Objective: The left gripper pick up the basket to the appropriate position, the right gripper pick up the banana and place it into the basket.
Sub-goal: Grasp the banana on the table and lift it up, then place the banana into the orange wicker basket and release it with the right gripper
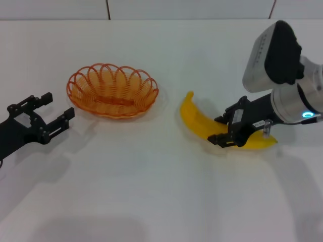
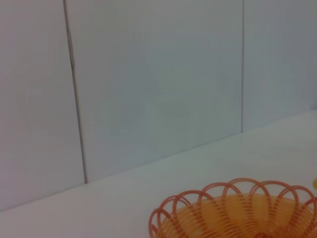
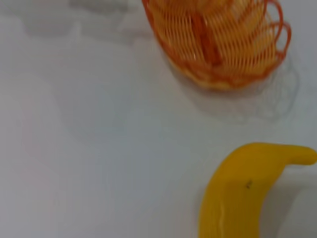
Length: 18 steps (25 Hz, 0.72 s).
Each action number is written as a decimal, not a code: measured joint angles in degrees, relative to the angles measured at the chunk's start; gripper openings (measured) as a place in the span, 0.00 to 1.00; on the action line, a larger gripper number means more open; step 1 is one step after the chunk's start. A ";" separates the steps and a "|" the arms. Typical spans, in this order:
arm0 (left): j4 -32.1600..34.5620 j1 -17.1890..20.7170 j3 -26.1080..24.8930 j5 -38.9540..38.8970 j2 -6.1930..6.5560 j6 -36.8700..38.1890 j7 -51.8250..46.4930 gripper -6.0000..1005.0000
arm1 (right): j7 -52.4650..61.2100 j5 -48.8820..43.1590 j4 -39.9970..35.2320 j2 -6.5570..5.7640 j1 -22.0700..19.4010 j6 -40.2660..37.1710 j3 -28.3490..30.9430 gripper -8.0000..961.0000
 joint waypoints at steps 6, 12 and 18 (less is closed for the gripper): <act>0.00 -0.01 0.00 0.00 -0.12 0.01 0.29 0.69 | -3.60 4.69 -2.40 0.08 -0.16 1.23 -0.70 0.50; 0.00 -0.18 0.00 0.00 -0.15 0.01 0.11 0.69 | -5.02 6.57 -1.50 0.22 1.44 9.89 -5.47 0.52; 0.00 -0.18 0.00 0.00 -0.15 -0.08 0.03 0.69 | -5.44 10.70 -1.29 0.23 4.45 16.39 -10.19 0.53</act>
